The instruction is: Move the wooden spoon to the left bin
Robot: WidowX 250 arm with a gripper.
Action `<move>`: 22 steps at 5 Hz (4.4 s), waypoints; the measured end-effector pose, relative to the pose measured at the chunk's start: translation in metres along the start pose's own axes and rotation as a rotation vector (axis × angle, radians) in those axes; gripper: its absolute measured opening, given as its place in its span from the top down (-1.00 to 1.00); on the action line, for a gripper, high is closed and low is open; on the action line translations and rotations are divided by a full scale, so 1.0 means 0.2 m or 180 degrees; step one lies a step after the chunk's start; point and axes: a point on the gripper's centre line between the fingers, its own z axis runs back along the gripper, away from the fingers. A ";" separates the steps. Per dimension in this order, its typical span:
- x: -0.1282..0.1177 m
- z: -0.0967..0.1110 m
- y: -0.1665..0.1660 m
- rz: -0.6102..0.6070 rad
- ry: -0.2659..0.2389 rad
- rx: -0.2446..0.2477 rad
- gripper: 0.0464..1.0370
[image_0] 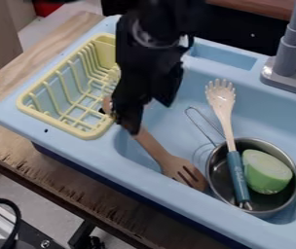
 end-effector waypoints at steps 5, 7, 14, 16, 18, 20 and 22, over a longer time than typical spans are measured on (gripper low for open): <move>0.00 -0.15 0.01 0.0452 -0.0040 0.0059 0.25; 0.02 -0.14 0.04 0.0429 -0.0027 0.0222 0.48; 0.20 0.20 -0.02 0.0013 -0.1005 -0.0041 0.48; 0.36 0.19 -0.04 0.0092 -0.0612 0.0014 0.48; 0.49 0.03 -0.06 0.0099 -0.0128 0.0068 0.48; 0.60 -0.12 -0.09 0.0234 0.0040 0.0233 0.48; 0.66 -0.20 -0.11 0.0283 0.0047 0.0325 0.48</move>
